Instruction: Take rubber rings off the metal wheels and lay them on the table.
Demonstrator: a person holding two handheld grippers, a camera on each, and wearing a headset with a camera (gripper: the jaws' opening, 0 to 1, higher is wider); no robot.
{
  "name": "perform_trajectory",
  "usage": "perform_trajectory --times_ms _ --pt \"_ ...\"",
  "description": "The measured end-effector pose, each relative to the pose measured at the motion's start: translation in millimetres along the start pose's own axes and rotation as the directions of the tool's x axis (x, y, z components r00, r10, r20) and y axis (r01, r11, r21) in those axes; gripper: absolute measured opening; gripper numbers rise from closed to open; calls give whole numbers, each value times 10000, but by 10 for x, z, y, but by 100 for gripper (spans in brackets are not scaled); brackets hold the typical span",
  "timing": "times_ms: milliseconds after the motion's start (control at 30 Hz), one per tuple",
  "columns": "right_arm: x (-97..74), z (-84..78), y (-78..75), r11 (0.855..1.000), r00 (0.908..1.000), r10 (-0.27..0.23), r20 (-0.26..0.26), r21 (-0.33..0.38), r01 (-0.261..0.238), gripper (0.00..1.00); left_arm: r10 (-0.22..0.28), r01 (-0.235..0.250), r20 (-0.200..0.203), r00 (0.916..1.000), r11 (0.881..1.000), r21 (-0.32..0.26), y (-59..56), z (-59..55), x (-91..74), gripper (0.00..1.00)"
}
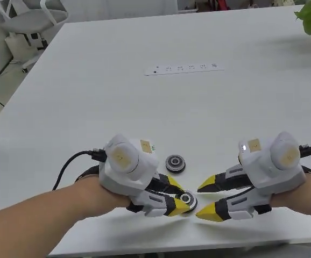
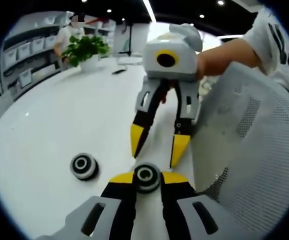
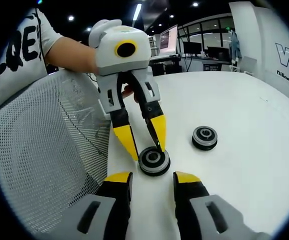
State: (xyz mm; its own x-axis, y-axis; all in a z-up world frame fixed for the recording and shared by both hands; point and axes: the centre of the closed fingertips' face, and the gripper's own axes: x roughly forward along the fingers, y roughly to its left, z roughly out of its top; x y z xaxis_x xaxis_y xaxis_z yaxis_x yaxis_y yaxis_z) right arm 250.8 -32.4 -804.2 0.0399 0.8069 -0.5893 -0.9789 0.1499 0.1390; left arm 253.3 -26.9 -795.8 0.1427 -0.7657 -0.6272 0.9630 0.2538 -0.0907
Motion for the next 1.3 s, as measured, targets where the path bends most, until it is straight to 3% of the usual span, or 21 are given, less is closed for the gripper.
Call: perform_trajectory --times_ms 300,433,833,1133,1300 --pt "-4 29 -36 9996 9996 -101 261 254 94 30 420 -414 -65 9991 9965 723 23 -17 11 14" --pt "17 1 -29 9997 9999 -27 158 249 23 29 478 -478 12 9989 9982 372 35 -5 6 14" --pt "97 25 32 9985 9994 282 194 474 -291 28 622 -626 90 9980 9970 449 26 1 7 14" --pt "102 29 -41 9935 9987 98 498 1128 -154 28 695 -700 138 9975 9968 397 25 5 3 14" --pt "124 26 -50 9900 9991 133 409 1400 -189 26 727 -732 132 9973 9965 396 25 8 5 14"
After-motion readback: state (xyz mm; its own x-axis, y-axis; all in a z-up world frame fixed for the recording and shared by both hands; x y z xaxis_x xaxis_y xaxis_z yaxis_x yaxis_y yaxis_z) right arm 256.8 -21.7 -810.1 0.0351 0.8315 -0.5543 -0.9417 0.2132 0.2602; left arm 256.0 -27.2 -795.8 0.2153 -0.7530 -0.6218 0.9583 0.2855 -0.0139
